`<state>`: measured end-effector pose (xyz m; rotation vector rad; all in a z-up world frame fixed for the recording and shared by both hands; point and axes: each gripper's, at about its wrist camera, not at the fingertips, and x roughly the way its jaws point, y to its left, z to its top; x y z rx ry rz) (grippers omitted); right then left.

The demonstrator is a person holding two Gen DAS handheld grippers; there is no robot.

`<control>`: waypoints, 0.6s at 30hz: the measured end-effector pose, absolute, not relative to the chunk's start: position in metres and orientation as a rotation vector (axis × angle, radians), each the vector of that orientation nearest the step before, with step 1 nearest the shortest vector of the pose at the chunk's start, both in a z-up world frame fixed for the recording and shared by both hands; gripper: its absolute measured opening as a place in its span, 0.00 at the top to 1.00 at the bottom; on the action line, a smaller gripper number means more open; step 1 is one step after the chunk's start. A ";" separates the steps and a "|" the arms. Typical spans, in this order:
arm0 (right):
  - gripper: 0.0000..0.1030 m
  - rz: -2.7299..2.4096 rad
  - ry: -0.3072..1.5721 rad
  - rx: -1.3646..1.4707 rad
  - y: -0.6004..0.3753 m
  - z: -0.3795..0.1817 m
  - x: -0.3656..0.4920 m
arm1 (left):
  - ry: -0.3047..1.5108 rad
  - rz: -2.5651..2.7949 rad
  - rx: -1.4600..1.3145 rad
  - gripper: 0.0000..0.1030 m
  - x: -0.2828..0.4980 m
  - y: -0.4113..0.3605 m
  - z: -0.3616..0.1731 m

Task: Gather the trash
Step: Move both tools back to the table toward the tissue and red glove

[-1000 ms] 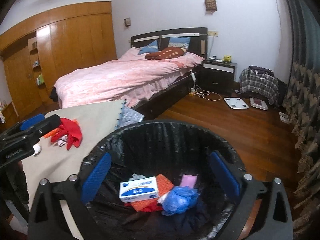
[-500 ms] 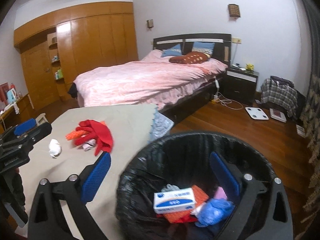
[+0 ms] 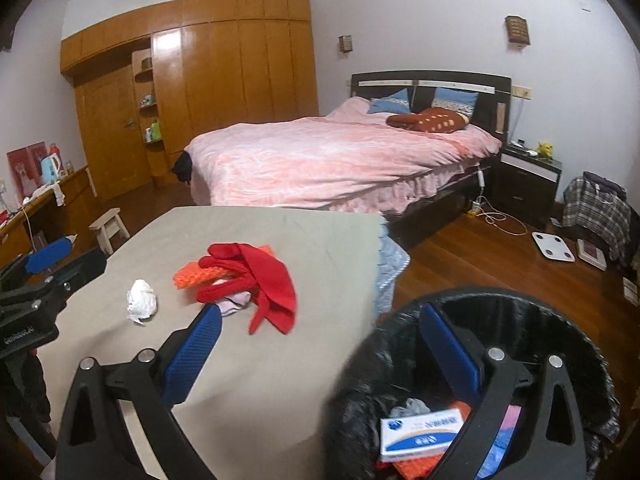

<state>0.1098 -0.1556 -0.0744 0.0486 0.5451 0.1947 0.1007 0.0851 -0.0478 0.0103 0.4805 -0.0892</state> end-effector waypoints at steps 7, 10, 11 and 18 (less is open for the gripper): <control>0.06 0.215 0.556 0.043 -0.133 -0.085 0.133 | 0.510 -0.014 0.008 0.12 0.113 0.117 -0.066; 0.05 0.218 0.562 0.030 -0.123 -0.093 0.141 | 0.548 0.038 0.014 0.12 0.121 0.133 -0.083; 0.06 0.217 0.566 0.023 -0.120 -0.097 0.144 | 0.563 0.051 0.012 0.12 0.123 0.137 -0.088; 0.06 0.226 0.604 0.016 -0.107 -0.117 0.159 | 0.653 0.103 -0.011 0.12 0.143 0.162 -0.120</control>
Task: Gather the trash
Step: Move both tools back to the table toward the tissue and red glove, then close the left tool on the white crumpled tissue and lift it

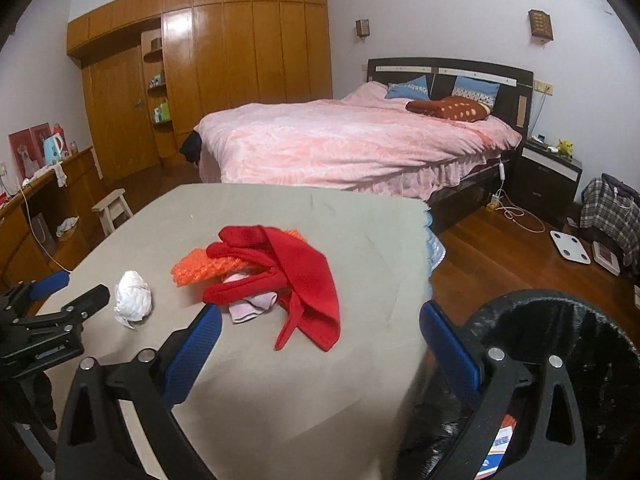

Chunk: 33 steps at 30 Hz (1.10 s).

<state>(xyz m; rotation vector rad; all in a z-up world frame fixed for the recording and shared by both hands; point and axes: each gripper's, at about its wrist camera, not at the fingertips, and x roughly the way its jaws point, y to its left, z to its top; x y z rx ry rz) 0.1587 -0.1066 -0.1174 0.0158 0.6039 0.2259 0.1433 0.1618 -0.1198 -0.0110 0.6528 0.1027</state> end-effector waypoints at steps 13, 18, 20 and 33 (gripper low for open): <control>0.06 0.218 0.620 0.024 -0.104 -0.127 0.184 | 0.775 0.091 -0.019 0.19 0.186 0.162 -0.153; 0.06 0.218 0.619 0.027 -0.104 -0.127 0.190 | 0.848 0.054 -0.004 0.46 0.198 0.157 -0.165; 0.07 0.221 0.617 0.027 -0.103 -0.127 0.192 | 0.864 0.054 0.000 0.56 0.202 0.157 -0.168; 0.24 0.263 0.627 0.005 -0.087 -0.124 0.226 | 0.737 0.044 -0.040 0.70 0.201 0.152 -0.137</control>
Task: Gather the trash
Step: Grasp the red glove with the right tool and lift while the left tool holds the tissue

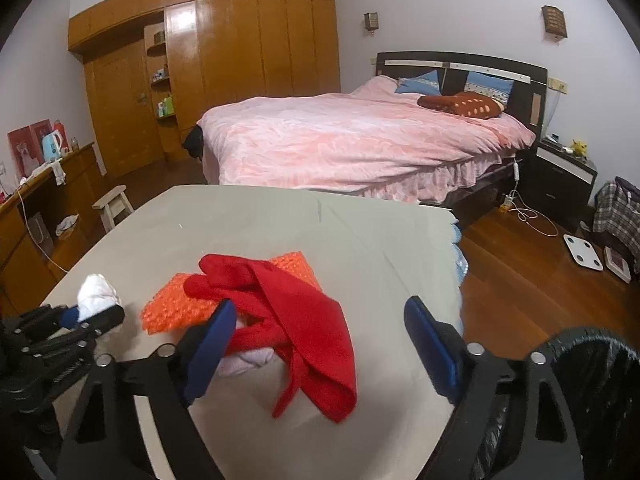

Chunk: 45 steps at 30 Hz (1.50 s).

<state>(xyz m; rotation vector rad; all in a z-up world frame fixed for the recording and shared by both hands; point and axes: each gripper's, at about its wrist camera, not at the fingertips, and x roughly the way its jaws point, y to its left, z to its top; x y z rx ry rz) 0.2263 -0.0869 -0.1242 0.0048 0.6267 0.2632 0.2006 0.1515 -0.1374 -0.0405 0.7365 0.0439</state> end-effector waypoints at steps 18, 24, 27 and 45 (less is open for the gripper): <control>0.92 0.449 0.688 0.017 -0.073 -0.125 0.230 | 0.692 0.041 -0.045 0.70 0.199 0.146 -0.117; 0.93 0.463 0.656 0.047 -0.084 -0.106 0.213 | 0.663 0.032 -0.038 0.70 0.187 0.141 -0.104; 0.93 0.462 0.639 0.072 -0.091 -0.096 0.204 | 0.647 0.026 -0.039 0.70 0.181 0.136 -0.096; 0.93 0.379 0.552 0.139 -0.149 -0.047 0.150 | 0.572 -0.068 -0.013 0.70 0.142 0.082 -0.049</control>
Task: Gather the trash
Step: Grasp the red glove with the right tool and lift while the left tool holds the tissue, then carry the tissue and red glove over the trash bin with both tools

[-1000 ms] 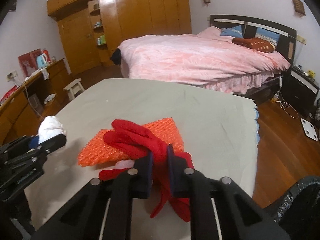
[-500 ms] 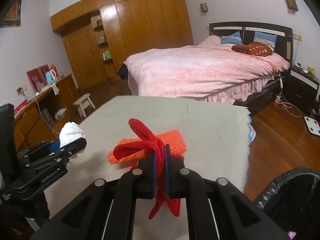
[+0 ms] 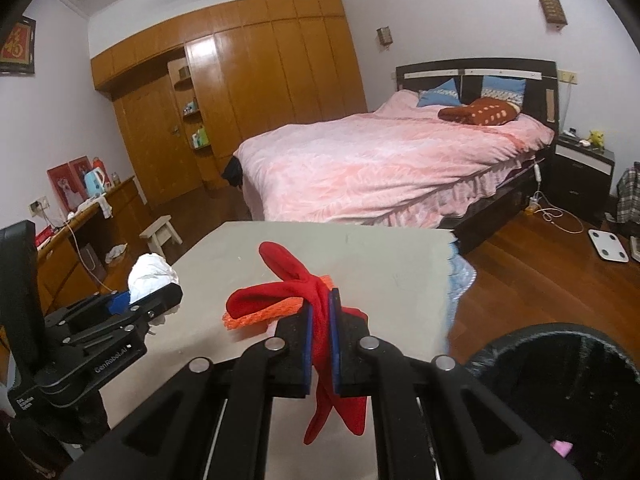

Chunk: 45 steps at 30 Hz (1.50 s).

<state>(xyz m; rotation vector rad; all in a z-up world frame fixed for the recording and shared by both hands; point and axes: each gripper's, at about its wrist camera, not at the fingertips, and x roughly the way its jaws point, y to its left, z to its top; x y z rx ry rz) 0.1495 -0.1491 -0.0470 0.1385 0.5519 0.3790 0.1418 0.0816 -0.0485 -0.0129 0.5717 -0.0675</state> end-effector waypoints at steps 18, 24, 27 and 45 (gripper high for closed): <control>0.93 0.230 0.506 0.153 -0.231 -0.033 0.091 | 0.533 -0.234 0.020 0.70 0.114 -0.002 -0.031; 0.93 0.171 0.505 0.165 -0.260 -0.035 0.077 | 0.525 -0.300 0.039 0.70 0.107 -0.037 -0.030; 0.93 0.142 0.509 0.171 -0.272 -0.038 0.071 | 0.524 -0.326 0.050 0.70 0.104 -0.052 -0.031; 0.93 -0.017 0.544 0.193 -0.344 -0.062 0.041 | 0.527 -0.502 0.115 0.70 0.097 -0.144 -0.052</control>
